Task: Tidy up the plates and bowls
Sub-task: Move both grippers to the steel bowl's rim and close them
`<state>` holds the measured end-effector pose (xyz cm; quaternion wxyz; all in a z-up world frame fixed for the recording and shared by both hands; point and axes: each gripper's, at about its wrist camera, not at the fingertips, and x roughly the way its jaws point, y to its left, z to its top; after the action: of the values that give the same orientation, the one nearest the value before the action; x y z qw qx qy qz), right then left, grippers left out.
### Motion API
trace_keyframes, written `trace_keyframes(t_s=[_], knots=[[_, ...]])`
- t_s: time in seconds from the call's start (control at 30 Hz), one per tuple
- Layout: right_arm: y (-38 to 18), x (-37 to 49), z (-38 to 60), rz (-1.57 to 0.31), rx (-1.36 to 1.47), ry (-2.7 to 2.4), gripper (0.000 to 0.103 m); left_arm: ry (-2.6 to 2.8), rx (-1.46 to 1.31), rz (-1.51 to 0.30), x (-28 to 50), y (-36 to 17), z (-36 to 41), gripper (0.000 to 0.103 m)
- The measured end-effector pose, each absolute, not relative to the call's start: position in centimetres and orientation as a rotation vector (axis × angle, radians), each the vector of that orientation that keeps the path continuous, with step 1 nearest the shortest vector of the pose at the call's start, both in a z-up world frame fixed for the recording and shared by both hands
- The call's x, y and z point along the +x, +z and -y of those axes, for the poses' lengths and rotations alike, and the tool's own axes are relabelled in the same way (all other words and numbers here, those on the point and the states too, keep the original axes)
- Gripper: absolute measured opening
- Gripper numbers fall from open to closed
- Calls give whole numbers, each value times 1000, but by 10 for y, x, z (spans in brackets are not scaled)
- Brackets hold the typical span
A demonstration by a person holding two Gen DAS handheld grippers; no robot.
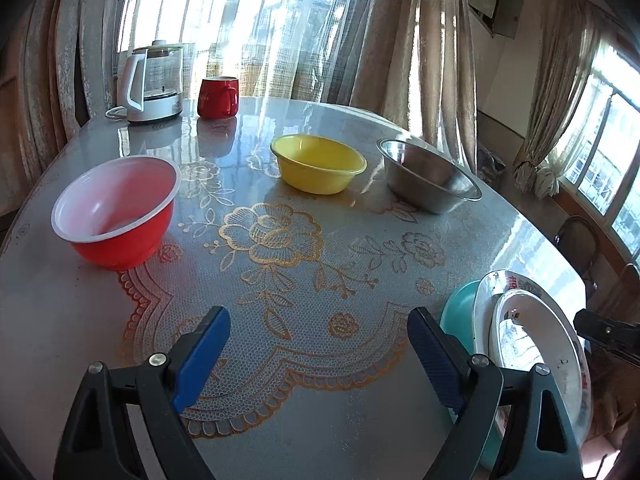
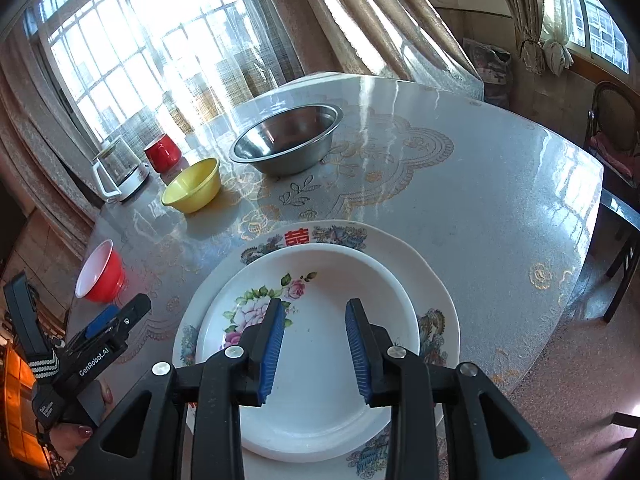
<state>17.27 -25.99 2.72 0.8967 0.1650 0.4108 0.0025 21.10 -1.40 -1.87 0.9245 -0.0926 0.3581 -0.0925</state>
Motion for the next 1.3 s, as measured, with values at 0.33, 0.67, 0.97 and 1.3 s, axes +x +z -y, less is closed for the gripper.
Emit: trace_keyframes(t_s=[0.33, 0.67, 0.97, 1.3], knots=[[38, 201, 313, -826, 396, -39, 39, -133, -271, -754, 214, -23, -1, 91], [24, 280, 365, -910, 380, -44, 40, -111, -227, -831, 220, -31, 13, 91], [9, 363, 377, -968, 414, 21, 53, -173, -237, -789, 263, 7, 43, 95], [7, 443, 343, -985, 428, 144, 53, -196, -149, -829, 359, 28, 99, 96]])
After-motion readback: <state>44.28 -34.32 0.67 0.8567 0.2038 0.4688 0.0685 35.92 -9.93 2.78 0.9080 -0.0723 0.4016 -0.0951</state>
